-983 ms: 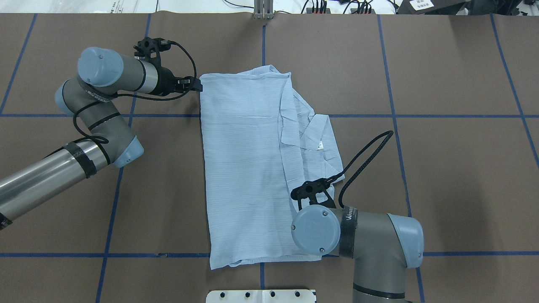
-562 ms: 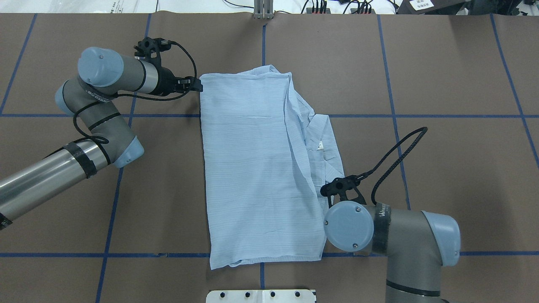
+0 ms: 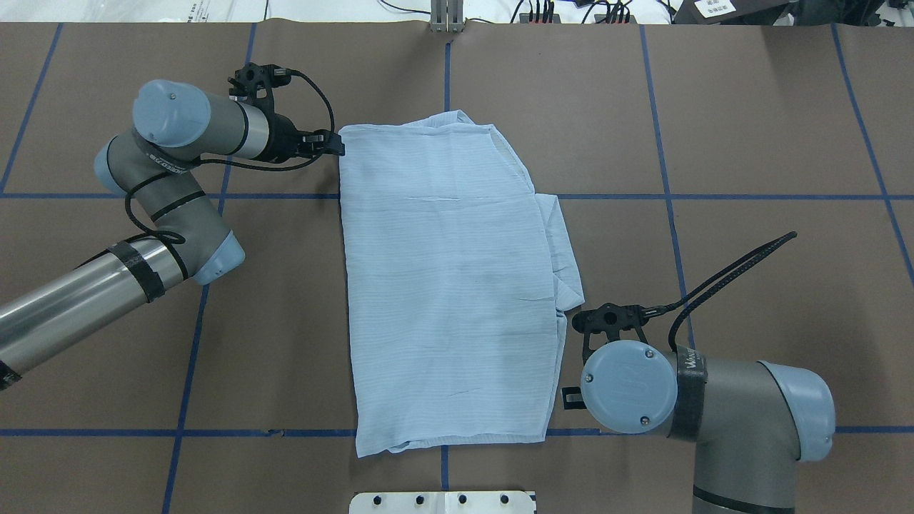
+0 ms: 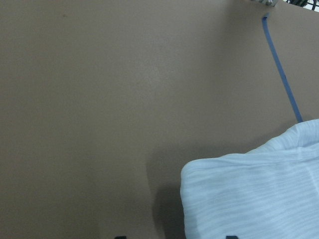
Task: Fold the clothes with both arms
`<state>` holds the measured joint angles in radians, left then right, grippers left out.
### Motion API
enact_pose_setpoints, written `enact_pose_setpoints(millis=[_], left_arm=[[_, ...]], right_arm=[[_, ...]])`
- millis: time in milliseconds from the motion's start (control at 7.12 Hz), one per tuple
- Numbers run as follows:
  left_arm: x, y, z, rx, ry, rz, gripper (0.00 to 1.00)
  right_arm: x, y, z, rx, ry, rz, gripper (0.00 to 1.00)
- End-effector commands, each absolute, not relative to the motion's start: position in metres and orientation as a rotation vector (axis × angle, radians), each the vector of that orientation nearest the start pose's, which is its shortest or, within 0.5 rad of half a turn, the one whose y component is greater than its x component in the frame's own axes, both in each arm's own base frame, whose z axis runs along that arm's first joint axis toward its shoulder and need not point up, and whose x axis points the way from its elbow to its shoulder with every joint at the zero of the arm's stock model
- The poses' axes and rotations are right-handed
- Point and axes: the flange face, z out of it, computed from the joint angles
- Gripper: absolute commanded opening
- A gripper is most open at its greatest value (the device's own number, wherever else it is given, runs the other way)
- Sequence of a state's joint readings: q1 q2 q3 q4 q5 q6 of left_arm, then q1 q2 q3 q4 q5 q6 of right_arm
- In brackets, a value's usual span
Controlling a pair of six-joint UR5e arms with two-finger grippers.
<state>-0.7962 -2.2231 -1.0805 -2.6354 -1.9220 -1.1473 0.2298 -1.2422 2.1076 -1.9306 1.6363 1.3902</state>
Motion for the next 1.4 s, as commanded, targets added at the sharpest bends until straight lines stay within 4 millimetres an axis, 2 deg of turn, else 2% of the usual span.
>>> enact_pose_setpoints(millis=[0,281,562,702,843,983,1264], left_arm=[[0.465,-0.617,0.374,0.445,1.168,-0.105,0.73],[0.465,-0.617,0.373,0.449,1.172,-0.103,0.73],[0.459,-0.608,0.358,0.467,1.199,-0.099,0.73],[0.459,-0.605,0.363,0.468,1.195,-0.099,0.73],[0.458,-0.604,0.364,0.471,1.195,-0.098,0.73],[0.456,-0.604,0.357,0.482,1.203,-0.099,0.73],[0.450,-0.595,0.362,0.475,1.210,-0.107,0.73]], right_arm=[[-0.506,-0.231,0.282,-0.066,-0.641,0.366,1.00],[-0.535,-0.213,0.276,-0.135,-0.801,0.670,1.00],[-0.539,-0.207,0.273,-0.239,-0.818,0.881,1.00],[-0.540,-0.204,0.269,-0.288,-0.860,1.035,0.98],[-0.540,-0.204,0.276,-0.286,-0.892,1.209,0.96],[-0.546,-0.198,0.288,-0.280,-0.879,1.272,0.92],[-0.553,-0.189,0.292,-0.282,-0.865,1.261,0.89]])
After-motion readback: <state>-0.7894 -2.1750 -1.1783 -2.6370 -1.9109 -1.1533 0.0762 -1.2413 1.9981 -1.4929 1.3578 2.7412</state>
